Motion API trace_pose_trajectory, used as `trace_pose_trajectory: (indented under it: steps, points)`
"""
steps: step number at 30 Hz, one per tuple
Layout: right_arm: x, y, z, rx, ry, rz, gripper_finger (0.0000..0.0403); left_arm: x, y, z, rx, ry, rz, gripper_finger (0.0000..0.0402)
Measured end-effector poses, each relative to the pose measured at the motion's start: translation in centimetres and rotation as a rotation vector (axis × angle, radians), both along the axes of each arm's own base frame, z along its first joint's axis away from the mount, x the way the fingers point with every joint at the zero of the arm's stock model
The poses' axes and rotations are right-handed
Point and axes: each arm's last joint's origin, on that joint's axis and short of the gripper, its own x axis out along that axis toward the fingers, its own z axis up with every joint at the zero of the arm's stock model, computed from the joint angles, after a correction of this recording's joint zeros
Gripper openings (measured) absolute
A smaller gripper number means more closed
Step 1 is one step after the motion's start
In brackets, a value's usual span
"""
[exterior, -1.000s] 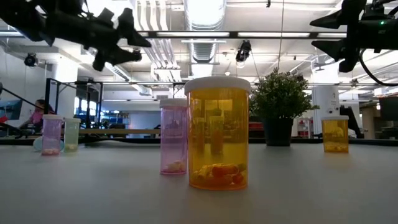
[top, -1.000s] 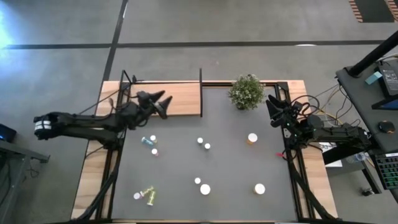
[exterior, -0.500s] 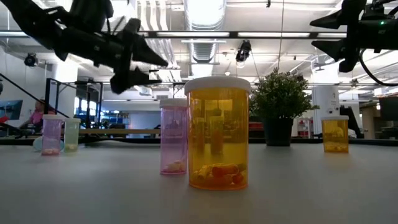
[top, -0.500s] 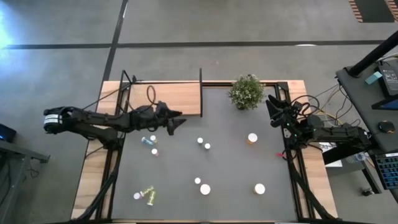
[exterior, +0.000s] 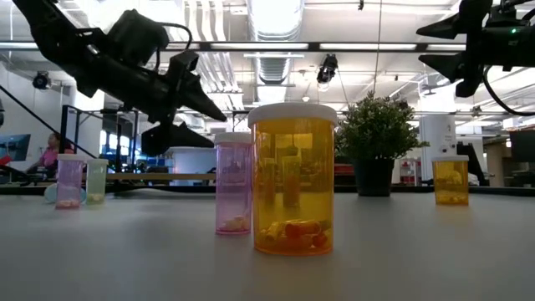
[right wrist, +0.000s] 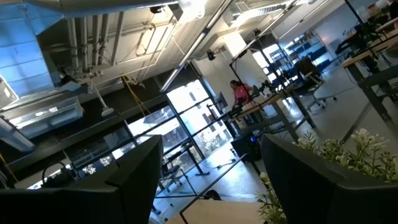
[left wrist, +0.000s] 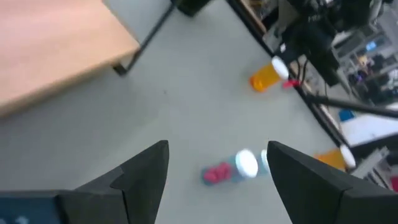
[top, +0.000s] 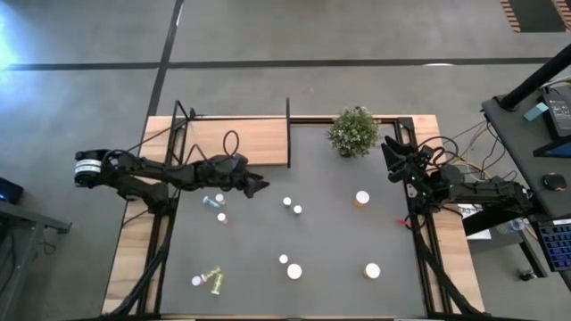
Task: Pick and place medicine bottles onto shelf by color
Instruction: Put the top yellow pill bottle on the shelf
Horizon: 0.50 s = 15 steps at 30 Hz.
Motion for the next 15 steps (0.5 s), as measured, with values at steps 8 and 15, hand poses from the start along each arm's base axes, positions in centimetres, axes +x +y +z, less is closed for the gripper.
trace_pose_trajectory:
  steps: [8,15]
  points:
    - [0.0,0.0,0.0,0.000,0.000,0.001,0.0260,-0.3,-0.2,1.1,-0.039,0.106,-0.046,0.0256]
    - [0.0,0.0,0.0,0.000,0.002,0.001,0.0260,-0.8,-0.3,4.2,0.010,0.242,-0.091,0.0256]
